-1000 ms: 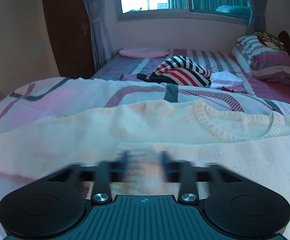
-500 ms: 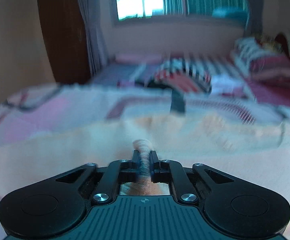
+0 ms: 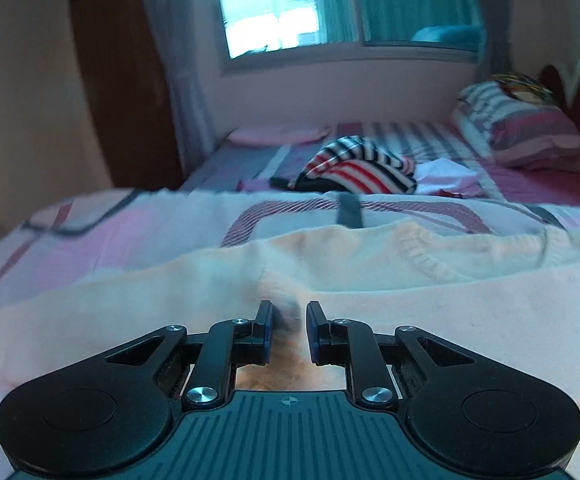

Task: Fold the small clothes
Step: 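Carry the cuff toward the sweater body with the left tool, then lay the sleeve across the body and open the left tool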

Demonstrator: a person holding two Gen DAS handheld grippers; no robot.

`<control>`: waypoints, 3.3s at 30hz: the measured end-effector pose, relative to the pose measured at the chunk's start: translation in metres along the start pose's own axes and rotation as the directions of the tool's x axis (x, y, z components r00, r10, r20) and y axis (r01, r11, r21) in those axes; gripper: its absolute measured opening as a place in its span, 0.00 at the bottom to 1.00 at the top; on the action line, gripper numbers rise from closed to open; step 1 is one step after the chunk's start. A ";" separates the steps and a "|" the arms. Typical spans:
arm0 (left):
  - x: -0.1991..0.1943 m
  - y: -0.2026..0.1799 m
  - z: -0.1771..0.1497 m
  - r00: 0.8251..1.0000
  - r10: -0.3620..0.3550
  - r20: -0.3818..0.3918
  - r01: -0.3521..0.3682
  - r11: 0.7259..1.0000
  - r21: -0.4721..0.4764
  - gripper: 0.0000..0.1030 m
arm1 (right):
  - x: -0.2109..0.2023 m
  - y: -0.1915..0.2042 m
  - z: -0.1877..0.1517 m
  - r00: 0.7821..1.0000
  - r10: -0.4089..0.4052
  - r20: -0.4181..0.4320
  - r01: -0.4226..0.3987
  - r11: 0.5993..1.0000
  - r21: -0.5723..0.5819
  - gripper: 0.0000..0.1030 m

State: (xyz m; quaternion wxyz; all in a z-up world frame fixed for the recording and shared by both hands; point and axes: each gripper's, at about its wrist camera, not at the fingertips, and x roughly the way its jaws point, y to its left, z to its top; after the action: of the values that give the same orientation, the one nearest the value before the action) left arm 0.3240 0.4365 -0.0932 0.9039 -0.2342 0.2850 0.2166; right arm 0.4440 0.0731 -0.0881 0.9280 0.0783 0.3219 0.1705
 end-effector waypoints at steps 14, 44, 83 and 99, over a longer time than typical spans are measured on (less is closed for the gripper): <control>-0.006 -0.007 0.000 1.000 0.019 0.010 -0.019 1.000 0.005 0.05 | -0.012 -0.001 -0.003 0.999 0.017 -0.034 -0.019 0.998 -0.054 0.17; -0.033 -0.422 -0.132 0.909 -0.377 -0.180 0.417 0.793 0.444 0.03 | -0.153 -0.242 0.008 0.996 -0.073 0.045 0.066 0.987 0.146 0.17; -0.009 -0.275 -0.145 0.990 -0.083 -0.117 0.133 0.837 0.531 0.47 | -0.144 -0.232 0.039 0.999 -0.005 0.040 0.002 0.997 0.083 0.04; -0.002 -0.280 -0.146 0.979 -0.146 -0.145 0.203 0.794 0.573 0.21 | -0.149 -0.273 0.012 0.994 -0.108 -0.026 0.111 0.985 0.130 0.04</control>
State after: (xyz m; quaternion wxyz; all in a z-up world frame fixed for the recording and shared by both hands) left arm 0.4089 0.1327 -0.1140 0.9337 0.0200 0.3569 0.0229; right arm 0.4149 -0.2359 -0.0629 0.9257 0.1198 0.3451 0.0983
